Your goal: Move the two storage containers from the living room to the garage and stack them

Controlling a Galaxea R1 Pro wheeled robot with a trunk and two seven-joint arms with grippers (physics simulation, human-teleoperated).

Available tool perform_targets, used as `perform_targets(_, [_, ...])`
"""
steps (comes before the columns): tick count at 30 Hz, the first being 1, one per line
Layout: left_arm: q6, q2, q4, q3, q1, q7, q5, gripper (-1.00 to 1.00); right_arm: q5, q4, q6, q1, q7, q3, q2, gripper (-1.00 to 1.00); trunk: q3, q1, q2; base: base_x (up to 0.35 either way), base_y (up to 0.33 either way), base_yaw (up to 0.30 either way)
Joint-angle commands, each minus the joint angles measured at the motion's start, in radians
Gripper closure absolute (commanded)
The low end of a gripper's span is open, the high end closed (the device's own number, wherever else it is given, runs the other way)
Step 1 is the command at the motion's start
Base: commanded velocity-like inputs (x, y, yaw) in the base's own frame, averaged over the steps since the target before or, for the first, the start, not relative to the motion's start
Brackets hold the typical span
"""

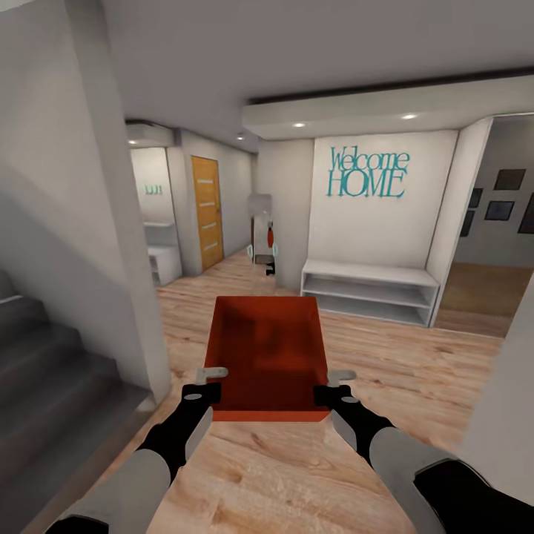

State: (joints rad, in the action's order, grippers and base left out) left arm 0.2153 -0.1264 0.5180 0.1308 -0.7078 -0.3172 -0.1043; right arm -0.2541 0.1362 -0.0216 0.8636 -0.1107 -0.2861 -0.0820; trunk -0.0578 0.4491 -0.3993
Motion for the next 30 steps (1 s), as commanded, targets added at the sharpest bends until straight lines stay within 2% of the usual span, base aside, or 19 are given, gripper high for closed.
perform_targets(1, [0.003,0.028,0.005,-0.034,-0.001,-0.092,0.020,1.00,-0.014,-0.004,-0.003,0.000,-0.007,0.015,0.011,1.00,0.000,0.001,-0.001,0.322,0.000,0.000])
perform_targets(30, [0.003,0.028,0.005,-0.034,0.000,-0.092,0.020,1.00,-0.016,-0.004,-0.004,0.000,0.004,0.015,0.016,1.00,0.000,0.001,-0.001,0.322,0.000,0.000])
